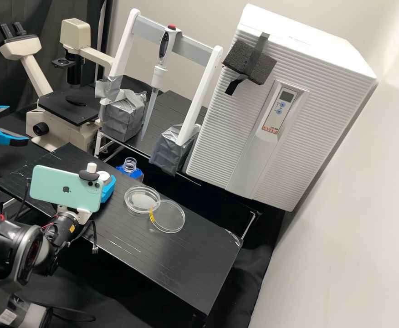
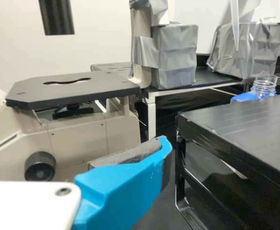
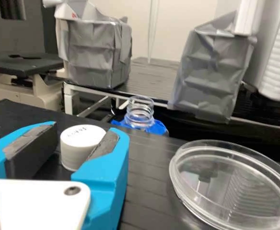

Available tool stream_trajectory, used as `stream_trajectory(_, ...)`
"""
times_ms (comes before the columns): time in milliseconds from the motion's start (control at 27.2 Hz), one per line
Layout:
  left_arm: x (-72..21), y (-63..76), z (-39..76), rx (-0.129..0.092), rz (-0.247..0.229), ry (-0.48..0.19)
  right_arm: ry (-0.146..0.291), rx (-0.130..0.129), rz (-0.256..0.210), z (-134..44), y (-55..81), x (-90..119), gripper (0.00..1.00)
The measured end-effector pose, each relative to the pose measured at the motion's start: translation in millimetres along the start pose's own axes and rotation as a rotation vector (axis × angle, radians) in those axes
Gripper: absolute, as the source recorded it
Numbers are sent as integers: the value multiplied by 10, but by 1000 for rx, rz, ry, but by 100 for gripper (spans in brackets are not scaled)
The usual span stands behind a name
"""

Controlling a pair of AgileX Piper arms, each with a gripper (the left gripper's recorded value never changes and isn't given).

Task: Open the bottle

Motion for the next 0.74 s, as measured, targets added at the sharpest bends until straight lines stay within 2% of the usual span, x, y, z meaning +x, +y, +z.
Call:
stream_trajectory(110, -18, 20, 17, 4, 12, 1, 16, -2, 27, -30, 45, -23, 100)
stream_trajectory(147, -19, 22, 17, 4, 13, 2, 16, -11, 38, -37, 60, -31, 100)
stream_trajectory(258, -19, 24, 15, 3, 15, 4, 6, -18, 76, -56, 94, -53, 100)
stream_trajectory(368, -19, 24, 15, 3, 15, 4, -7, -28, 135, -85, 131, -79, 100)
stream_trajectory(552, -19, 24, 15, 3, 15, 4, -26, -90, 249, -168, 188, -128, 100)
stream_trajectory(699, -19, 24, 15, 19, 15, 4, 8, -89, 277, -221, 222, -157, 100)
stream_trajectory(736, -19, 24, 15, 21, 15, 4, 23, -81, 279, -224, 233, -155, 100)
